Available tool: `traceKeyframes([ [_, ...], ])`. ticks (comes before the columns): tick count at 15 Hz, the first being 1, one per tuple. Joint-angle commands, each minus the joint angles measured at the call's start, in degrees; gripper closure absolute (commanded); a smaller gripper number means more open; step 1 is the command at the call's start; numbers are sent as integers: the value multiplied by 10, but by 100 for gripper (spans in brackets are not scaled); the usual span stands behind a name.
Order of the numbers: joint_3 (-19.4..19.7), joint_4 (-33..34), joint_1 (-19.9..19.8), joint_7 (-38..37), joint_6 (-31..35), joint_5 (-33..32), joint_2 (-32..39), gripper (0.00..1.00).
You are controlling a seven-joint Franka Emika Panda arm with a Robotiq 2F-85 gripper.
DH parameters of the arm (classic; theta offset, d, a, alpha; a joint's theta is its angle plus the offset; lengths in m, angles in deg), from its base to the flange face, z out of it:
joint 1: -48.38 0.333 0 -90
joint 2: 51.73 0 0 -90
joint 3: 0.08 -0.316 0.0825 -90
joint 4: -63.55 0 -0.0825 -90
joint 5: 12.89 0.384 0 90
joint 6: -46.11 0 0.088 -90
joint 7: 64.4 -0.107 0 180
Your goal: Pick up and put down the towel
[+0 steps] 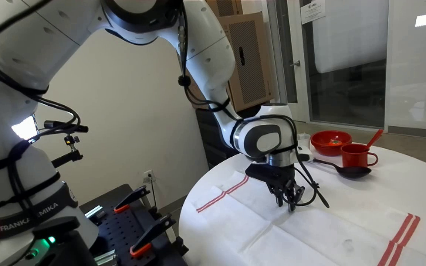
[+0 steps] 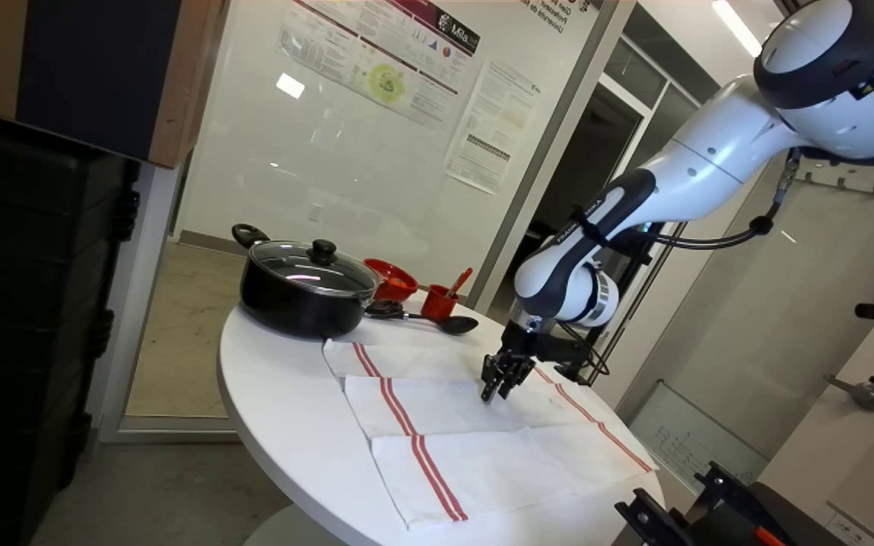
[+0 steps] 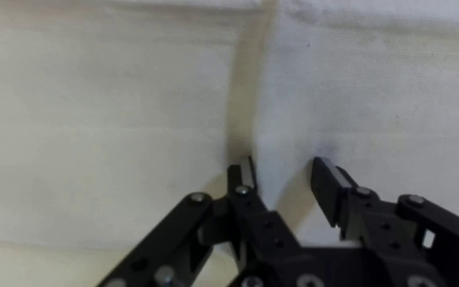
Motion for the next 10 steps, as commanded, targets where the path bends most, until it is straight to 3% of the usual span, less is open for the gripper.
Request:
traceKeyframes([
  [1,-27,-10,-29,34,-1,26,-14,86],
  [3,-39,-18,-40,42,-2,32,-24,99],
  [10,-71,-71,-56,65,1,44,-120,100],
])
